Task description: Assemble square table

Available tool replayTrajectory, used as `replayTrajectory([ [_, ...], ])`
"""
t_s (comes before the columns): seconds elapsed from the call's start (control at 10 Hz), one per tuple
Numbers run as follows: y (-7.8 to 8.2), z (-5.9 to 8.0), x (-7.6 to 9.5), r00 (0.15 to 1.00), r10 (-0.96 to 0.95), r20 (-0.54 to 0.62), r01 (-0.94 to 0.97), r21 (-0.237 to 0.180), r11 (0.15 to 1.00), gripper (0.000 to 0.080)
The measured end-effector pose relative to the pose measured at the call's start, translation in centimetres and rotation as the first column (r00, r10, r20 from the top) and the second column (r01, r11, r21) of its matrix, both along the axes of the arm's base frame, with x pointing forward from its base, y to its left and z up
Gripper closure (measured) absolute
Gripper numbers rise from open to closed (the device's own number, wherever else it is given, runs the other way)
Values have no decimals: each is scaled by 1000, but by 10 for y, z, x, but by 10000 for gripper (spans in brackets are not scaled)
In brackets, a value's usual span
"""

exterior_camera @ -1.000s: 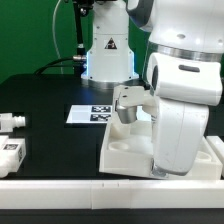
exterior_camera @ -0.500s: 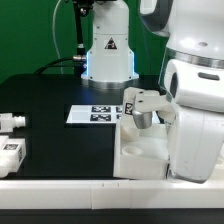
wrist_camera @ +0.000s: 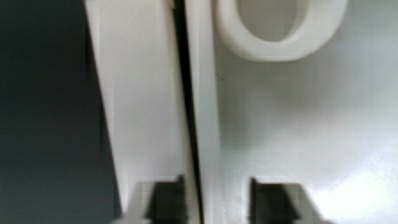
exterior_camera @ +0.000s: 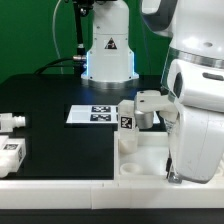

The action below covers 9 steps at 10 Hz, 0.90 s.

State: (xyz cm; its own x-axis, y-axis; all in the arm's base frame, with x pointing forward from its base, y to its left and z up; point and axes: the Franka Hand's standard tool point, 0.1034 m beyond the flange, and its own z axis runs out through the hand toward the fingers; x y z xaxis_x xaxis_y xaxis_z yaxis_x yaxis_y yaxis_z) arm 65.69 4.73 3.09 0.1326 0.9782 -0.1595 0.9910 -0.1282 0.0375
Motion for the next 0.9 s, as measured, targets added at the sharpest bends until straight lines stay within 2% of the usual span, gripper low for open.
replayTrajectory([
  [0.1, -1, 0, 0, 1000, -1, 0, 1, 0, 1000, 568],
  [0.2, -1, 0, 0, 1000, -3, 0, 3, 0, 1000, 368],
  [0.3, -2, 3, 0, 1000, -15, 0, 15, -1, 1000, 237],
  [0.4, -5, 23, 1, 999, -38, -3, 38, -4, 999, 168],
  [0.5, -11, 46, 0, 998, -59, 10, 59, -3, 998, 168],
  [0.6, -17, 58, -4, 993, -117, 19, 117, -4, 993, 153],
  [0.9, -18, 56, -7, 987, -161, 22, 161, -4, 987, 150],
])
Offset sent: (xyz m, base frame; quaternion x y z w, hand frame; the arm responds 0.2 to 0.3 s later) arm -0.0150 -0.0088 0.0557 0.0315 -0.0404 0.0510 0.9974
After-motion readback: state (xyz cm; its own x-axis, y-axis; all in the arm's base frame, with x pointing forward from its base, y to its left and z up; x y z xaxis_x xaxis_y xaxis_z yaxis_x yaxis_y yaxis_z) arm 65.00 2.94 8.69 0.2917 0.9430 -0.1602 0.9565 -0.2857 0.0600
